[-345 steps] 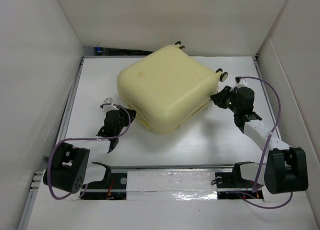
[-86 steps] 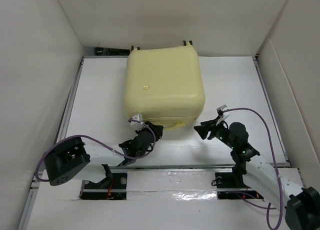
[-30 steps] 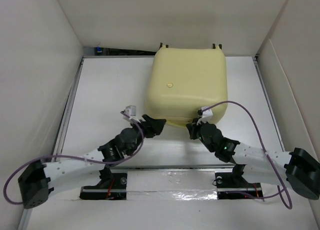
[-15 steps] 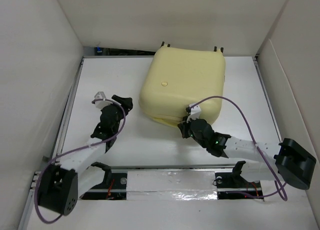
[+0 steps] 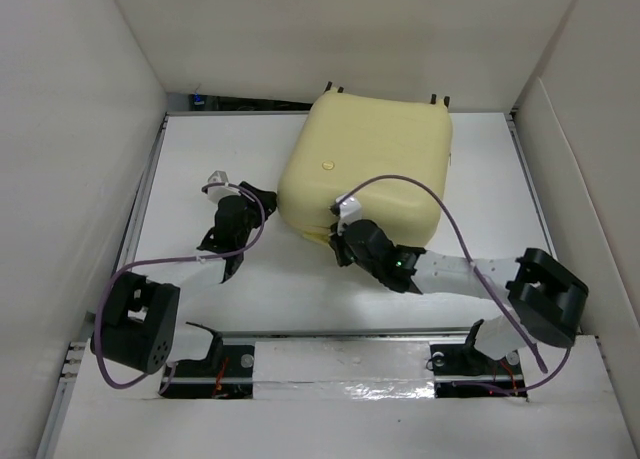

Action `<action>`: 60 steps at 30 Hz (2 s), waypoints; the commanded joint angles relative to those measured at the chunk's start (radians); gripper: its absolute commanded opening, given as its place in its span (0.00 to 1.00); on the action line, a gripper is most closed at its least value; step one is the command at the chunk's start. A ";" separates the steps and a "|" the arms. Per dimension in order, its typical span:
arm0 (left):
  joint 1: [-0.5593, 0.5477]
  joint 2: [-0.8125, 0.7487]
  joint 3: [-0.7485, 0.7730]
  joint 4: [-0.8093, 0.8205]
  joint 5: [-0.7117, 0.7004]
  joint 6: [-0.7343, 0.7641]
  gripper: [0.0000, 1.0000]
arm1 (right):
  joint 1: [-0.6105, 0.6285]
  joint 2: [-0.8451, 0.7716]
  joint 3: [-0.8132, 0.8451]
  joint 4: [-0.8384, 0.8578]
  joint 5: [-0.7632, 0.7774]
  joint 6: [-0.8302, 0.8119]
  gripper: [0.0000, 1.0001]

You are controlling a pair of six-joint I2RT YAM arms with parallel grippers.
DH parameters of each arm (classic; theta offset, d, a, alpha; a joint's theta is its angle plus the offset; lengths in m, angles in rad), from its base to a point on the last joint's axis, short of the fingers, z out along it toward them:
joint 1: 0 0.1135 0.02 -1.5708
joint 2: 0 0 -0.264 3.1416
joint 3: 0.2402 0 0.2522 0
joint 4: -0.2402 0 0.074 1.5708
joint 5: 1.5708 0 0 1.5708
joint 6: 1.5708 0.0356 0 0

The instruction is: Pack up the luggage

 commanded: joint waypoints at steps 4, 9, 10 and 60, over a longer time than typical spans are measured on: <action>-0.060 -0.088 -0.009 0.062 0.181 0.061 0.46 | 0.093 0.221 0.361 0.097 -0.382 -0.094 0.00; -0.042 -0.063 -0.032 0.113 0.242 0.124 0.44 | 0.113 0.375 0.588 0.126 -0.525 -0.063 0.00; -0.033 -0.062 -0.064 0.166 0.273 0.126 0.44 | 0.113 0.407 0.608 0.140 -0.548 -0.045 0.00; 0.133 0.298 0.322 0.020 0.233 0.040 0.55 | -0.915 0.017 0.150 -0.094 -0.375 0.084 0.00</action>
